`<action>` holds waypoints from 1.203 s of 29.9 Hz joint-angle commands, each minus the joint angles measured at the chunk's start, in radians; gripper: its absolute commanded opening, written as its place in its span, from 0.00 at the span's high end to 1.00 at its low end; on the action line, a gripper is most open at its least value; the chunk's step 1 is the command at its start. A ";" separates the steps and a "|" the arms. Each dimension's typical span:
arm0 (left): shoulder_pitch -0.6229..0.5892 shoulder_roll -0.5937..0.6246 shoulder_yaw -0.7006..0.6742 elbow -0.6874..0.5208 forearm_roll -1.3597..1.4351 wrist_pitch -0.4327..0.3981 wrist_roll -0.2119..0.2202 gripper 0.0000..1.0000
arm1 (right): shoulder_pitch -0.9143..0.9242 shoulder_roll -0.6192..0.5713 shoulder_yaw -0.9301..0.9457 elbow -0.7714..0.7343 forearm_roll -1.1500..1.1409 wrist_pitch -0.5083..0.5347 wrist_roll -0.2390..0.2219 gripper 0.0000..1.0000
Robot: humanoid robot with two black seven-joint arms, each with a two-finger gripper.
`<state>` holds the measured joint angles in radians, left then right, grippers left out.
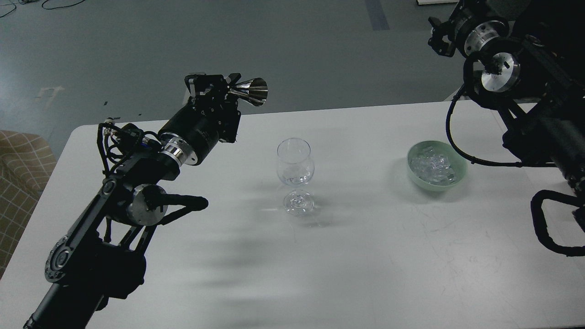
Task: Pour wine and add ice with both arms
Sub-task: 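Turn the jigger upright and carry it back toward its spot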
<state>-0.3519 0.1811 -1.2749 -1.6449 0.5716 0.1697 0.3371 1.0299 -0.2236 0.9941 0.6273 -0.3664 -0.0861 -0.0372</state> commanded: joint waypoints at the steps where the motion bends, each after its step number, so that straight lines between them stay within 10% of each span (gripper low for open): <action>1: 0.014 -0.015 -0.112 0.000 -0.126 0.043 0.034 1.00 | -0.013 -0.010 0.000 0.000 0.009 -0.009 -0.006 0.00; 17: 0.260 -0.048 -0.299 0.010 -0.366 0.053 0.034 1.00 | -0.076 -0.014 -0.012 0.008 0.009 -0.001 -0.009 0.00; 36: 0.413 -0.181 -0.394 0.097 -0.489 -0.070 -0.084 1.00 | -0.116 -0.014 -0.020 0.020 0.007 -0.003 -0.009 0.00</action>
<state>0.0538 0.0139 -1.6468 -1.5698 0.0932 0.1237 0.2583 0.9229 -0.2400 0.9760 0.6453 -0.3588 -0.0887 -0.0445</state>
